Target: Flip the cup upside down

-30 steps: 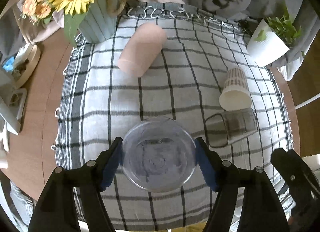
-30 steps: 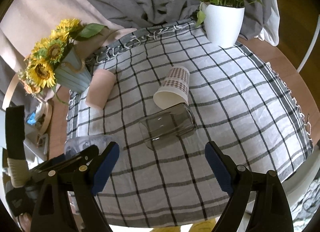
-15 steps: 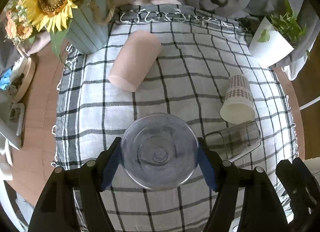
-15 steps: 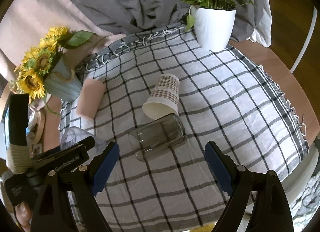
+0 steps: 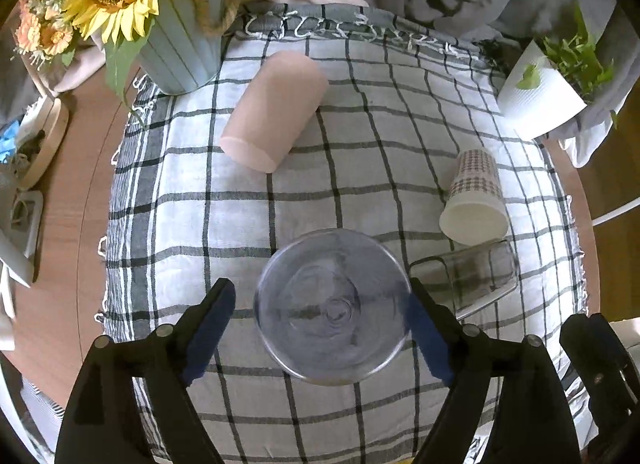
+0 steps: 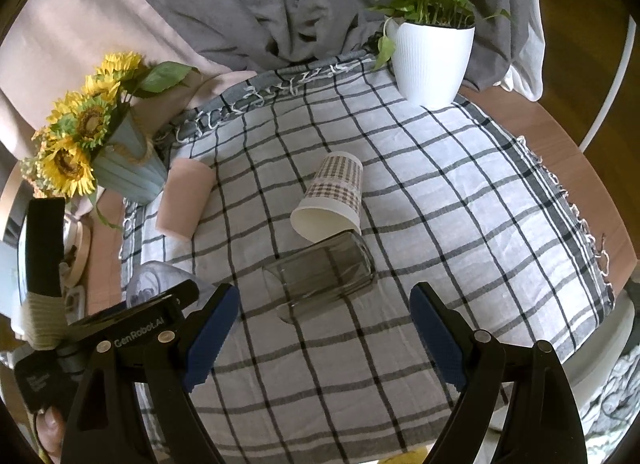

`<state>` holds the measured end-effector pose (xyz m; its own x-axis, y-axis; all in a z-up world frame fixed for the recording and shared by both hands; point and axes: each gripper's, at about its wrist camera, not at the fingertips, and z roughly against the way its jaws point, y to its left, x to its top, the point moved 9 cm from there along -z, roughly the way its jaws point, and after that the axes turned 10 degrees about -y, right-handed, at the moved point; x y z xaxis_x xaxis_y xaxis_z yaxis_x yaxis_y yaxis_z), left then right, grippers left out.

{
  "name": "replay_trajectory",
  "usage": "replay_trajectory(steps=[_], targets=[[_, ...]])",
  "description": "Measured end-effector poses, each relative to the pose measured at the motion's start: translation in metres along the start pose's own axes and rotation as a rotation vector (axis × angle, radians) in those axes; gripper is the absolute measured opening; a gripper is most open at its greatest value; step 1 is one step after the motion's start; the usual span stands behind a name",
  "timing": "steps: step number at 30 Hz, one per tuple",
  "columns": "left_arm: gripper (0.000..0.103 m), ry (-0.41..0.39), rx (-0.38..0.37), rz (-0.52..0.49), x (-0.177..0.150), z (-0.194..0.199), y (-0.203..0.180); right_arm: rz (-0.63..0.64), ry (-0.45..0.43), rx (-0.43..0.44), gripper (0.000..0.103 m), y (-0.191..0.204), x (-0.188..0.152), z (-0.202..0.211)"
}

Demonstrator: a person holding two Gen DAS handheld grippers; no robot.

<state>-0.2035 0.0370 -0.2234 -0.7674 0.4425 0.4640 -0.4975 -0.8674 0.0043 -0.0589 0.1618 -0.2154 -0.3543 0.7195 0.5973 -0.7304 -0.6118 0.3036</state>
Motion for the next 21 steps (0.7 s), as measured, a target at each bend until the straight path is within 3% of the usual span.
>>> replay_trajectory(steps=[4, 11, 16, 21], targets=[[0.085, -0.026, -0.002, 0.013, 0.004, 0.015, 0.001, -0.006, -0.013, 0.0, 0.09, 0.0, 0.003, 0.007], [0.102, -0.222, 0.032, 0.046, 0.018, 0.081, 0.01, 0.017, -0.097, 0.019, 0.095, 0.006, 0.015, 0.041], [0.102, -0.338, 0.1, 0.059, 0.016, 0.123, 0.028, 0.077, -0.19, 0.051, 0.095, 0.021, 0.025, 0.072], [0.102, -0.405, 0.147, 0.059, 0.008, 0.149, 0.043, 0.135, -0.281, 0.071, 0.095, 0.036, 0.031, 0.101]])
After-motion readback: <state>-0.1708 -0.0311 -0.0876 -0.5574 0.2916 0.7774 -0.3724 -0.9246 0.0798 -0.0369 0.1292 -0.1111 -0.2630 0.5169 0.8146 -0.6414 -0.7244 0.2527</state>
